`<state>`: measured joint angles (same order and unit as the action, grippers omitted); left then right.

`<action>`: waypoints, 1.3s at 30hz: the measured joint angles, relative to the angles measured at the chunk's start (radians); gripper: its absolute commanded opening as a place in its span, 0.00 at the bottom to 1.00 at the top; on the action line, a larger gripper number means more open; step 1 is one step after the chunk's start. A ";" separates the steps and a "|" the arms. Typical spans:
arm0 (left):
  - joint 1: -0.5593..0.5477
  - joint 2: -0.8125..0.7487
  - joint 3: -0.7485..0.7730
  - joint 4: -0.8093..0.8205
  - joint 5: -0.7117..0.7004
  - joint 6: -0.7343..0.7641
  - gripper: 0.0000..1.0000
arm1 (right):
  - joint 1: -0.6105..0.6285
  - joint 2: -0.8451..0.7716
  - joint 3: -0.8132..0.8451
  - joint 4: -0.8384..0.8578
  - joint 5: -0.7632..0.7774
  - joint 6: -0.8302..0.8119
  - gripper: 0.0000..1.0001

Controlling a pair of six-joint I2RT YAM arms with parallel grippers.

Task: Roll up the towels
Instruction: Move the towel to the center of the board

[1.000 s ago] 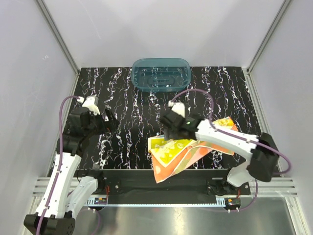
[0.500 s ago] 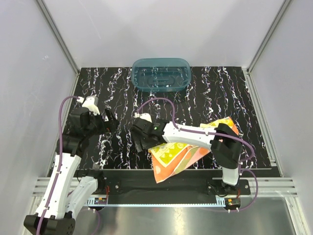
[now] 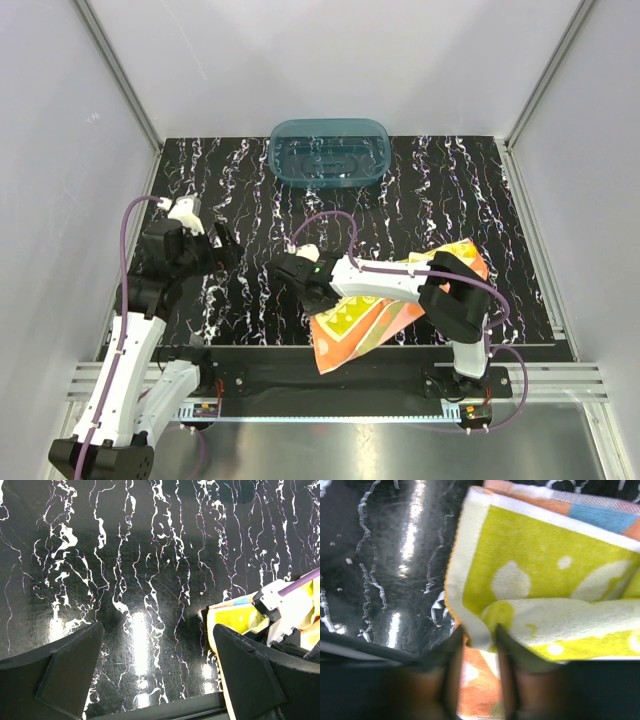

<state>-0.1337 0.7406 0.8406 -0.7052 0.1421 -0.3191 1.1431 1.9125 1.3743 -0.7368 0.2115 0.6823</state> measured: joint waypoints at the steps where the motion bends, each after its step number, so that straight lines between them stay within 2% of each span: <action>1: 0.000 0.000 0.000 0.000 0.000 0.000 0.99 | 0.000 0.002 0.001 -0.005 0.008 0.004 0.19; 4: 0.000 0.000 0.000 0.000 0.000 0.000 0.99 | -0.004 0.004 0.014 -0.040 0.043 -0.003 0.00; 7: 0.000 0.000 0.000 0.000 0.000 0.000 0.99 | -0.036 -0.004 0.024 -0.061 0.065 -0.011 0.00; 9: 0.000 0.000 0.000 -0.001 0.000 0.000 0.99 | -0.104 -0.040 0.018 -0.076 0.066 -0.032 0.00; 13: 0.000 0.000 0.000 0.000 0.000 0.000 0.99 | -0.364 -0.207 0.053 -0.115 0.084 -0.111 0.00; 15: 0.000 0.000 0.000 0.000 0.000 0.000 0.99 | -0.527 -0.267 0.170 -0.157 0.095 -0.172 0.00; 18: 0.000 0.000 0.000 0.000 0.000 0.000 0.99 | -0.760 -0.288 0.441 -0.177 0.094 -0.264 0.00; 22: 0.000 0.002 0.000 0.000 0.000 0.000 0.99 | -1.032 -0.222 0.814 -0.190 0.092 -0.352 0.00; 24: 0.000 0.006 0.000 -0.001 0.000 0.000 0.99 | -1.123 -0.150 0.975 -0.196 0.093 -0.374 0.00; 25: 0.000 0.008 0.000 -0.001 0.000 0.000 0.99 | -1.161 -0.102 1.048 -0.197 0.092 -0.382 0.10; 26: 0.000 0.008 0.000 -0.001 0.000 0.000 0.99 | -1.181 -0.070 1.084 -0.196 0.091 -0.386 0.29; 28: 0.000 0.009 0.000 -0.001 0.000 0.000 0.99 | -1.221 0.009 1.122 -0.199 0.072 -0.388 0.85; 31: 0.000 0.009 0.000 -0.001 0.000 0.000 0.99 | -1.243 0.075 1.039 -0.204 0.022 -0.393 0.94; 38: -0.019 0.036 0.000 0.000 0.000 -0.003 0.96 | -1.238 -0.006 0.506 -0.151 -0.106 -0.367 0.97; 39: -0.050 0.053 0.000 -0.001 -0.010 -0.008 0.99 | -1.238 -0.042 0.452 -0.153 -0.118 -0.360 0.97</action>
<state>-0.1837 0.7940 0.8410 -0.7063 0.1326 -0.3267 -0.0944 1.8702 1.8267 -0.8898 0.0937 0.3222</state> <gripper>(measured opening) 0.962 0.968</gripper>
